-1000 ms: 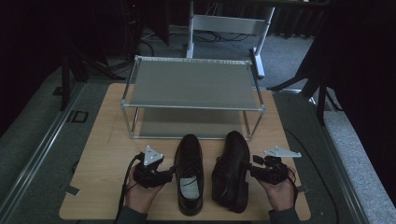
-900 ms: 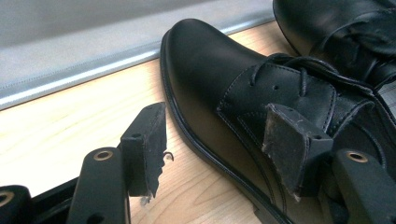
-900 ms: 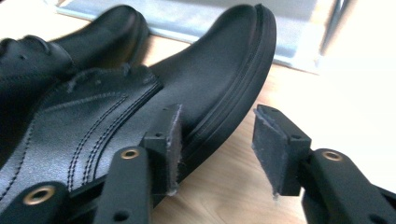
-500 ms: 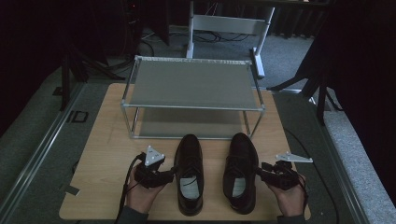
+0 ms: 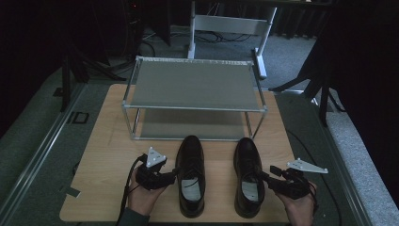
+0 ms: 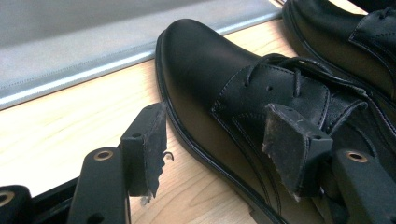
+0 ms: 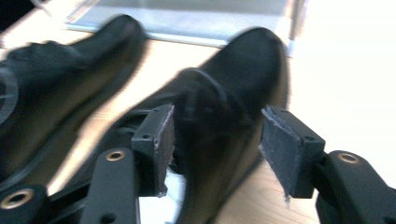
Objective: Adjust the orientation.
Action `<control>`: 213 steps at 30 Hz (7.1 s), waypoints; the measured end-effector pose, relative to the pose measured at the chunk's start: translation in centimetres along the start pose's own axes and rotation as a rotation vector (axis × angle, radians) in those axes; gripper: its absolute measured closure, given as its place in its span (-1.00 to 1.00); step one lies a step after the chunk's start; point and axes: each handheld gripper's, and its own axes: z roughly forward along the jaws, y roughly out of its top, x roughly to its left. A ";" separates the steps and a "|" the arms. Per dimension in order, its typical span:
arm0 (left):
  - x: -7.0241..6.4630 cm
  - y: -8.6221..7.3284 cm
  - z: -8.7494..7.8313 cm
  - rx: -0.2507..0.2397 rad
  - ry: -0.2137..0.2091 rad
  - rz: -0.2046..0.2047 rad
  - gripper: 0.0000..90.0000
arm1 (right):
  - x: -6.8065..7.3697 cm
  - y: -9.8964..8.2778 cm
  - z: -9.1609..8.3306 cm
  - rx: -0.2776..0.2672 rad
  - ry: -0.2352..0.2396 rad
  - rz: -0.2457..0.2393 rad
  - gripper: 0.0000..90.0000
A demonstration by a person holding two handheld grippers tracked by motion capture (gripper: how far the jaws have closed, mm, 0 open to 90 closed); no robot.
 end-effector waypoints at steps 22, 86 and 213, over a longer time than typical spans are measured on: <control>-1.4 0.6 0.3 -0.005 -0.045 0.034 -0.11 | 2.9 -0.7 3.1 0.155 -0.091 -0.175 -0.28; -6.9 0.8 5.0 -0.016 -0.250 0.098 0.39 | 4.8 -1.0 3.8 0.004 0.001 -0.302 0.59; -2.7 -2.2 4.1 0.083 -0.243 0.183 0.33 | 2.9 2.2 -0.1 0.057 -0.071 -0.088 0.00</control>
